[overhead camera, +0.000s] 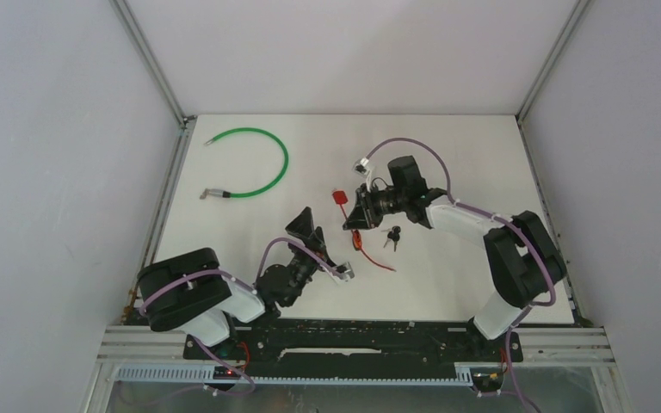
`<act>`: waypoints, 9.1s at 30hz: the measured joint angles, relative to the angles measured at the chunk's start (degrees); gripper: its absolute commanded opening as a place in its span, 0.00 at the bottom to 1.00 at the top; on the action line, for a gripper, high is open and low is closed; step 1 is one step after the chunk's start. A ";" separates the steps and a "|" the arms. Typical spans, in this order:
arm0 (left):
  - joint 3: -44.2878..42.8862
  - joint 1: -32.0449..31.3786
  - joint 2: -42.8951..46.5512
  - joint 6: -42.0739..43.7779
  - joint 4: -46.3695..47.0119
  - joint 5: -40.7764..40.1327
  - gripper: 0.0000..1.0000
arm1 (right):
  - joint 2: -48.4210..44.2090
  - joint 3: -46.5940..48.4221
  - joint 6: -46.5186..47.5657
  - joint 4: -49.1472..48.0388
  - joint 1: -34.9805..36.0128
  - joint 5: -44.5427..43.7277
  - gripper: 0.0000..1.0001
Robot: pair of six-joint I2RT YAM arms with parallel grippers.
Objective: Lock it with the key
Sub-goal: Lock the lock.
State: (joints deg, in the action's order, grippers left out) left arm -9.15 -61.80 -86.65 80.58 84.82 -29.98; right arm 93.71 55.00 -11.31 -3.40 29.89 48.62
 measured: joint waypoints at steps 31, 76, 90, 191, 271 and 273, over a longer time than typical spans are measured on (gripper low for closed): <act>4.66 5.18 30.16 -28.39 -5.20 8.70 1.00 | -0.52 1.05 7.50 8.22 1.44 -3.89 0.00; -6.38 12.72 37.57 -57.07 -72.48 33.22 0.71 | -10.60 -4.72 21.68 5.90 7.13 1.60 0.00; -9.27 13.35 36.94 -53.44 -72.24 33.97 0.62 | -10.84 -4.72 22.56 6.36 7.89 1.31 0.00; -10.10 13.55 24.44 -39.65 -63.32 37.03 0.00 | -8.79 -5.62 21.18 5.05 6.62 -1.05 0.09; -17.29 18.93 18.86 -51.08 -60.54 42.84 0.00 | -17.99 -19.61 25.55 -16.50 13.27 -65.59 0.09; -17.27 18.93 19.52 -50.93 -60.41 42.84 0.00 | -18.71 -20.13 25.40 -16.50 13.25 -64.76 0.00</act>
State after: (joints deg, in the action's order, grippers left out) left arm -26.41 -42.87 -67.13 29.65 24.40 12.86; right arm 75.00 34.87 14.09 -19.90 43.13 -16.14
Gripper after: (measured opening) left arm 0.171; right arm 0.122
